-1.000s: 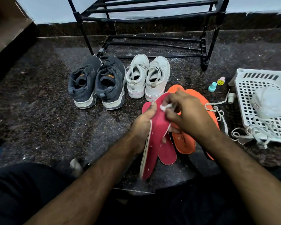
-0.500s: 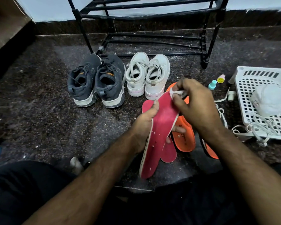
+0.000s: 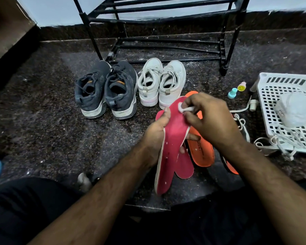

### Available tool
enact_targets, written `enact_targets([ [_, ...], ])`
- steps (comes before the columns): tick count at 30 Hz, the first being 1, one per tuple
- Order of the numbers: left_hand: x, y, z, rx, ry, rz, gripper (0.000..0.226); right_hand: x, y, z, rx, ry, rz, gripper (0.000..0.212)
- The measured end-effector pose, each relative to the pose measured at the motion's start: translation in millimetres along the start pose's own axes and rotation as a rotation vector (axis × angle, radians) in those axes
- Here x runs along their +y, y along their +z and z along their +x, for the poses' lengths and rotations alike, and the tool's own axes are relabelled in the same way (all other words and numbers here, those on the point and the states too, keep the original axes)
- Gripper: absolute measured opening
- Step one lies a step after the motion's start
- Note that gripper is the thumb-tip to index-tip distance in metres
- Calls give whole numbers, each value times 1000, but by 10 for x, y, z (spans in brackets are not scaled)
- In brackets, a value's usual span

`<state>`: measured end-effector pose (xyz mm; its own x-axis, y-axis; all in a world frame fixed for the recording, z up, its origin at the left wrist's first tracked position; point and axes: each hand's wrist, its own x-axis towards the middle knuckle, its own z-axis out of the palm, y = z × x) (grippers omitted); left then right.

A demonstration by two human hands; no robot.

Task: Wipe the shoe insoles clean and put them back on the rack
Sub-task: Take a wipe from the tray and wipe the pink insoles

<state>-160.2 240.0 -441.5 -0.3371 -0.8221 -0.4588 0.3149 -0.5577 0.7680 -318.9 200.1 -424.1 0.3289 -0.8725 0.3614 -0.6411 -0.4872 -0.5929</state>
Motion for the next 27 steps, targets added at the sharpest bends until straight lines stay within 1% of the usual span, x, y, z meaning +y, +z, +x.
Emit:
enact_targets([
  [2,-15,-49,59,69,-7,-66,70,-112,87,-93,-168,-120,23,19],
  [3,-24,-45,67,76,-15,-75,71,-149,123,-134,-249,-167,24,19],
  [4,-34,-34,70,82,-15,-71,71,-149,135,-141,-289,-181,18,19],
  [5,-36,-22,59,77,-4,-67,69,-115,121,-113,-277,-158,8,19],
  [8,-32,-2,34,74,37,14,67,59,-3,19,-78,10,-58,19],
  [9,-27,-11,27,68,41,34,67,91,-32,41,-16,41,-90,18],
  [10,-17,-14,18,66,45,38,68,92,-35,42,13,54,-111,17],
  [11,-15,-27,23,74,50,26,69,53,-15,21,1,43,-113,16],
  [12,-8,-25,27,96,47,2,71,-17,26,-20,-53,-1,-98,15],
  [14,-14,-7,51,145,22,-34,69,-155,134,-130,-223,-116,-52,15],
  [15,-34,0,62,160,11,-29,69,-176,160,-159,-278,-138,-49,14],
  [16,-49,8,70,158,7,-28,70,-161,149,-146,-284,-122,-51,14],
  [17,-57,4,69,143,12,-17,71,-114,118,-114,-243,-82,-51,14],
  [20,-48,-21,36,77,10,98,73,59,-17,-4,5,54,-57,13],
  [21,-58,-27,44,79,12,103,73,74,-26,5,68,76,-65,12],
  [22,-42,-4,36,84,19,74,72,52,-7,6,96,82,-59,12],
  [23,-24,12,34,101,29,25,72,-4,38,-13,82,63,-32,12],
  [24,2,34,27,114,27,-47,72,-80,102,-53,25,21,10,12],
  [27,68,49,22,88,9,-259,72,-223,209,-158,-253,-166,119,11],
])
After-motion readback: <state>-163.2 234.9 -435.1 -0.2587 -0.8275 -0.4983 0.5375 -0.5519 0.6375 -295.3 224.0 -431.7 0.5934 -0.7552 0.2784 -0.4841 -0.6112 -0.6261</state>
